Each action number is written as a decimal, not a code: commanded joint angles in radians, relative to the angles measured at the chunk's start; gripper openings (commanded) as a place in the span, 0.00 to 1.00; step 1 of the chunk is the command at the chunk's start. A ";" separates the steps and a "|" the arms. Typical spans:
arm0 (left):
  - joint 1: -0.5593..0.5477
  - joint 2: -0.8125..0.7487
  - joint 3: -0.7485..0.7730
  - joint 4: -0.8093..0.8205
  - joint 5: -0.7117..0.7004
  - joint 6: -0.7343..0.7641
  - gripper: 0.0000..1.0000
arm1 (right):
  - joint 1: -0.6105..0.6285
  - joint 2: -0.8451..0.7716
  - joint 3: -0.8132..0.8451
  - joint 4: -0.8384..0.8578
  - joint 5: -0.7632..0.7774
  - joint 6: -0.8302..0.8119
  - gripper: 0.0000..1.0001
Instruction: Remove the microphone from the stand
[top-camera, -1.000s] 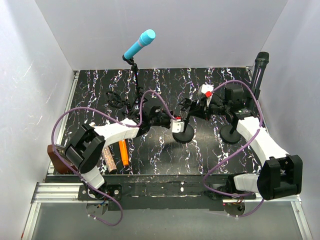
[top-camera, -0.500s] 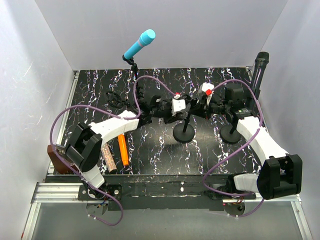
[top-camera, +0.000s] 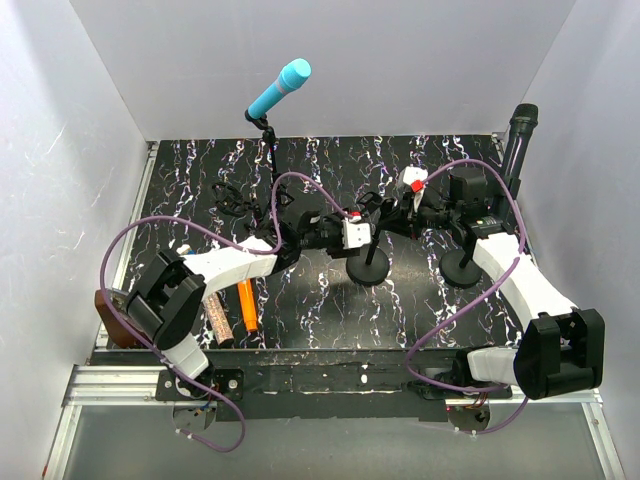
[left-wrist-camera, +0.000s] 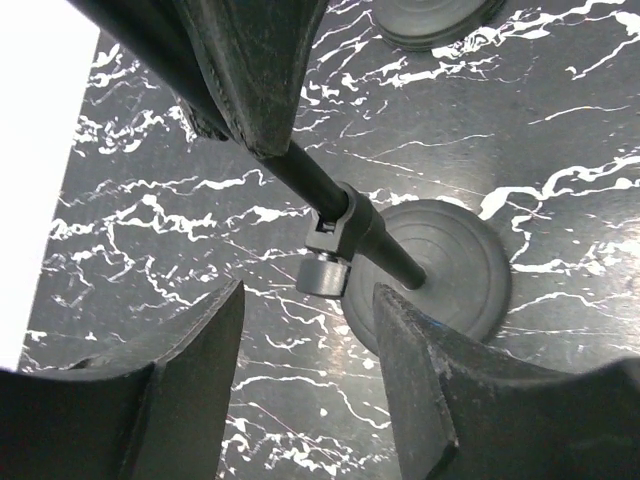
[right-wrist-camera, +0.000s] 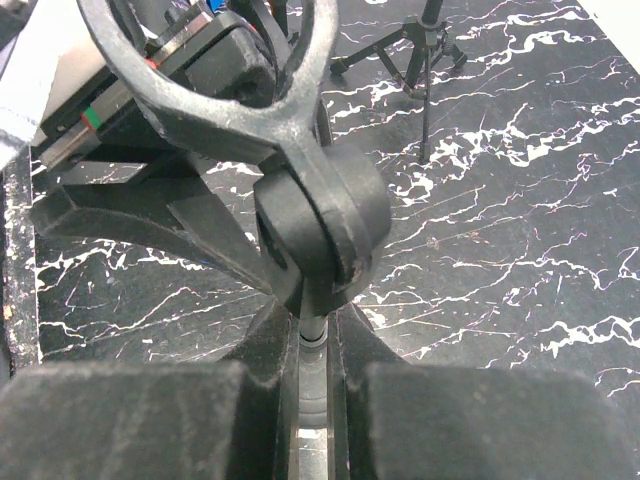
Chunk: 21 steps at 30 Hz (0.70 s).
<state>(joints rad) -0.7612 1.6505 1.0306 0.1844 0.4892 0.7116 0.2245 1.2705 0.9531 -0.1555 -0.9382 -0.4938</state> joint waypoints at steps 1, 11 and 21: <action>-0.009 0.025 0.031 0.070 -0.012 0.051 0.50 | 0.004 0.009 -0.011 -0.105 0.004 0.008 0.01; -0.016 0.065 0.078 0.030 0.026 0.014 0.14 | 0.004 0.018 -0.007 -0.099 0.003 0.015 0.01; 0.019 0.026 0.186 -0.169 0.089 -0.351 0.00 | 0.003 0.001 -0.017 -0.081 -0.004 0.021 0.01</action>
<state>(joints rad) -0.7658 1.7138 1.1210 0.0792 0.5053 0.5987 0.2180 1.2705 0.9531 -0.1551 -0.9337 -0.4706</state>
